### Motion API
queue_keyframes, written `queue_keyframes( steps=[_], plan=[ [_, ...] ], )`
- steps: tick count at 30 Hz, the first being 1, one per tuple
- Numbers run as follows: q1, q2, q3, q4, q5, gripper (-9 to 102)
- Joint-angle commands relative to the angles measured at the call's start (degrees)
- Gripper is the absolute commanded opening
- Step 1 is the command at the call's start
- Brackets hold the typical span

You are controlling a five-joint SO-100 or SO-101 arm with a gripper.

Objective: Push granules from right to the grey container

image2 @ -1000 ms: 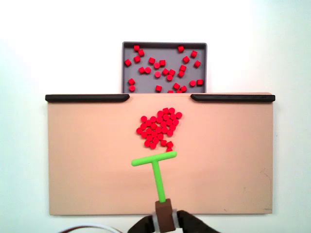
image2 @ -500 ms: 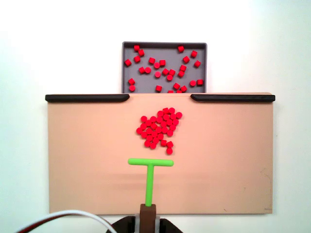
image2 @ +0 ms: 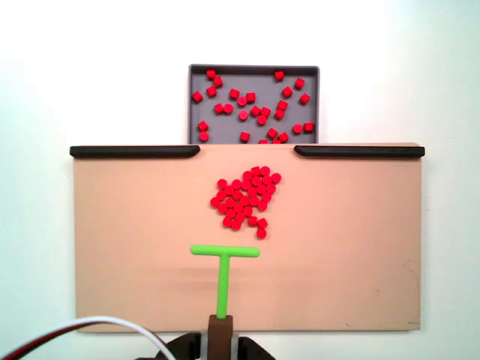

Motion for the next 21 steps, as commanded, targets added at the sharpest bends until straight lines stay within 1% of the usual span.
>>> queue_keyframes(
  steps=[1,21],
  plan=[
    [0.2,-0.8,-0.3,-0.6,-0.9,0],
    [0.3,-0.3,-0.3,-0.4,-2.5,0]
  ],
)
